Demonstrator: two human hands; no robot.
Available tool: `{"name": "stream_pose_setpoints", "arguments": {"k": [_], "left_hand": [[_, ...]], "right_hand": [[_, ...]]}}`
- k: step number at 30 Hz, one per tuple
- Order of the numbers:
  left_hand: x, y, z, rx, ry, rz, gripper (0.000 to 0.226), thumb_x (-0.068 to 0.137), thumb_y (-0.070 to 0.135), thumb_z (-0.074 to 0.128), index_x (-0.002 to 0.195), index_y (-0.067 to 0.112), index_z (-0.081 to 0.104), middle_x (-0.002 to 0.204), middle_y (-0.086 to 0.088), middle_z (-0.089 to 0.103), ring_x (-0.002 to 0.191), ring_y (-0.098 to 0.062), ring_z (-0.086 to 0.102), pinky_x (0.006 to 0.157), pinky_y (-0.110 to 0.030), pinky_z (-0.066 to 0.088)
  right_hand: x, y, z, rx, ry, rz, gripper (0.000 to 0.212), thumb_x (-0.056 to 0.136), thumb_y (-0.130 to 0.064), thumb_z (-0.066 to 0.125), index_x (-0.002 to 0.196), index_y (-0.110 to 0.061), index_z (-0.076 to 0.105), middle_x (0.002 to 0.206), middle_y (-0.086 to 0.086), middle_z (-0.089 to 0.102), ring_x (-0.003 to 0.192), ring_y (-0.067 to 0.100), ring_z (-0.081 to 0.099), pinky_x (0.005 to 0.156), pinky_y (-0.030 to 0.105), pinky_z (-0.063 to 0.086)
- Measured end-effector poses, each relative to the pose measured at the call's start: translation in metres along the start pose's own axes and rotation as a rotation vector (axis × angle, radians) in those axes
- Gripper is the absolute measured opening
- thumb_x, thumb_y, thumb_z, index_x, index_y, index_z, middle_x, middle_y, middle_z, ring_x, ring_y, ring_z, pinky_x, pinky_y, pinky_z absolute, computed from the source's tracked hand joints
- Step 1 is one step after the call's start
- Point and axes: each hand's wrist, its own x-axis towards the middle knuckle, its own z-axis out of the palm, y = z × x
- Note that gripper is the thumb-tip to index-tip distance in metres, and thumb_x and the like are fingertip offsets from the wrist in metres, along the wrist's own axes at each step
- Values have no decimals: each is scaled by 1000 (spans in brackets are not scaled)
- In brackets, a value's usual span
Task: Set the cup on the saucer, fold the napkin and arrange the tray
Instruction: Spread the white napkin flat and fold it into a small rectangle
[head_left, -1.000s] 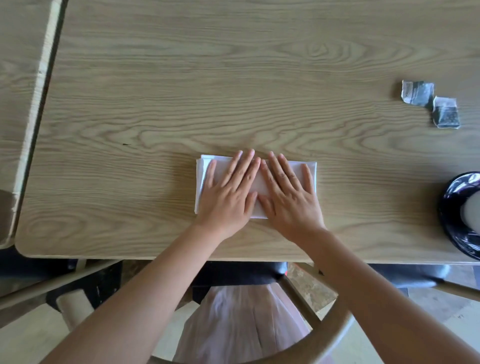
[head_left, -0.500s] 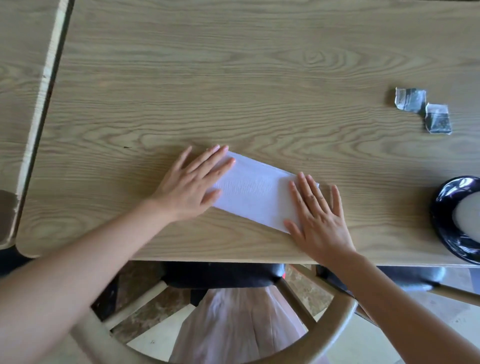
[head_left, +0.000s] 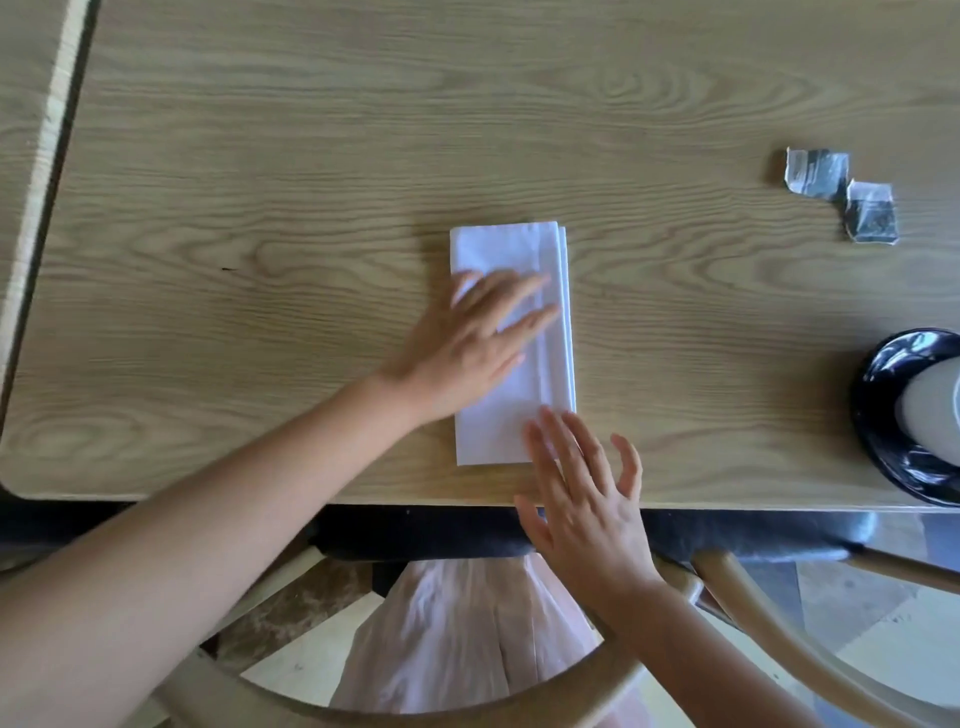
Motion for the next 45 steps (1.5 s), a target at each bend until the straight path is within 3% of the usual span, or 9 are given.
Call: {"name": "stream_pose_setpoints", "arguments": {"k": [4,9,14,19,22,29,35,41,45], "left_hand": [[-28,10,5,-193,-86,-24,24,78,9,65,102,6,66,105,-16,64,94,-31,63,81,-40,52],[-50,0,10,-105,-195,-97,48,92,32,44,137,15,43,147,-15,36,137,-27,33,110,-42,26],[-64,3,7,71,-341,-40,60,93,45,29,146,18,20,154,-11,18,142,-23,16,111,-57,10],[-83,3,0,-153,-172,54,37,93,21,47,126,8,55,135,-11,53,130,-24,44,110,-47,30],[-95,6,-2,-322,-135,-3,47,83,6,42,129,5,51,139,-10,49,133,-22,39,111,-44,29],[-85,17,-4,-290,-21,-179,37,77,13,59,113,6,64,119,-2,65,118,-19,55,107,-41,29],[-79,33,4,-366,171,-386,37,63,-12,75,97,4,70,104,-6,72,103,-15,63,103,-35,33],[-82,32,3,-307,144,-322,23,80,0,59,100,5,69,108,-4,71,106,-17,64,102,-37,35],[-85,23,1,-221,35,-171,40,66,-10,72,103,5,70,116,-8,67,112,-20,60,102,-39,41]], "right_hand": [[-1,9,6,30,85,-89,53,87,-40,52,133,-13,48,137,2,52,128,18,39,99,49,32],[-8,22,14,105,255,-226,38,84,-17,60,122,-19,59,131,-2,54,116,18,48,90,44,35],[-6,31,15,175,308,-298,29,82,-10,67,109,-21,69,122,-7,56,103,15,54,82,39,36],[-2,33,4,253,312,-316,24,79,0,65,91,-18,74,92,-7,72,80,13,55,80,36,34],[6,32,-14,377,318,-208,17,77,-1,67,82,-16,74,79,-8,71,66,17,58,76,38,34],[34,24,-50,554,467,-103,5,83,-17,68,88,-18,70,81,-8,70,77,11,57,79,38,34],[37,45,-25,525,100,-47,65,69,-17,67,129,-19,40,121,0,62,115,13,49,96,40,29],[48,52,-13,473,203,1,31,63,1,75,89,-17,74,100,-6,72,95,23,64,85,47,40],[51,55,-12,344,215,-136,33,65,-1,76,94,-16,73,102,-2,71,94,23,63,84,41,40]]}}
